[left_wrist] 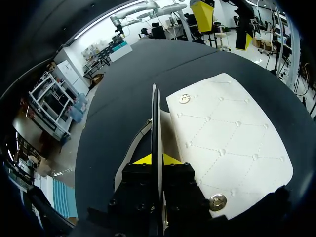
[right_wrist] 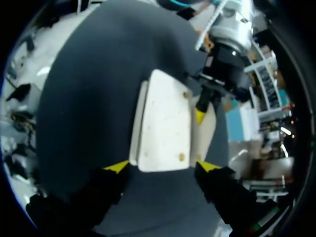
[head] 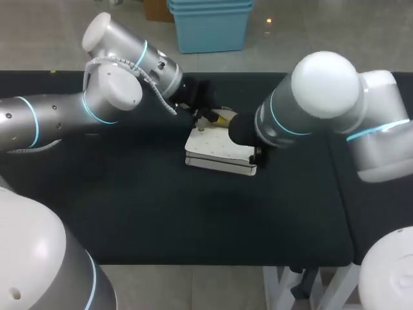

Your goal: Pick up the bag, open it, inspect its contents, close it, and place it on the opposite side

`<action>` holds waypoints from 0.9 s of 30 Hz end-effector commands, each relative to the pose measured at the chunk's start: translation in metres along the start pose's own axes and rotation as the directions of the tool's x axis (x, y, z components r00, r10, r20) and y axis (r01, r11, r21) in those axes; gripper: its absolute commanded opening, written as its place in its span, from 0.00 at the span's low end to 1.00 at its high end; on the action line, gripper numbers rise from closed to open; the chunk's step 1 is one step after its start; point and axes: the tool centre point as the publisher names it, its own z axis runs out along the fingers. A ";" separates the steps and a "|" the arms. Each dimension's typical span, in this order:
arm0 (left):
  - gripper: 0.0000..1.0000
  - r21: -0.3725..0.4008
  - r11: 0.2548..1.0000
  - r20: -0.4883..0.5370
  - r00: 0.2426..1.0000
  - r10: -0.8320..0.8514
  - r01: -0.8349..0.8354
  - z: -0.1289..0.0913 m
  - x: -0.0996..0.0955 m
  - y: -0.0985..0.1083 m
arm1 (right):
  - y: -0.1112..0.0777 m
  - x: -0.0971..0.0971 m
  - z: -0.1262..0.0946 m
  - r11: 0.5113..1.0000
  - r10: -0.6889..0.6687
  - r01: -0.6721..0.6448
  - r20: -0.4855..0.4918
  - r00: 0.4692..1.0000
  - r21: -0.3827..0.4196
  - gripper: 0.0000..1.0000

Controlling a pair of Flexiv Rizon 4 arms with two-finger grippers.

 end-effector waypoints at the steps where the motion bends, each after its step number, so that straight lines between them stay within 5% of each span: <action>1: 0.00 0.003 1.000 0.000 1.000 0.001 -0.001 0.000 -0.001 0.000 | 0.005 -0.011 0.000 1.000 -0.021 0.022 -0.056 0.998 0.012 0.00; 17: 0.00 -0.028 1.000 0.123 0.992 0.018 -0.015 -0.045 -0.015 -0.048 | 0.012 -0.039 -0.002 0.997 -0.058 0.062 -0.077 0.995 0.040 0.00; 27: 0.00 -0.020 0.999 0.089 0.995 0.046 -0.044 -0.065 -0.021 -0.065 | 0.010 -0.053 -0.008 0.997 -0.066 0.068 -0.041 0.997 0.048 0.00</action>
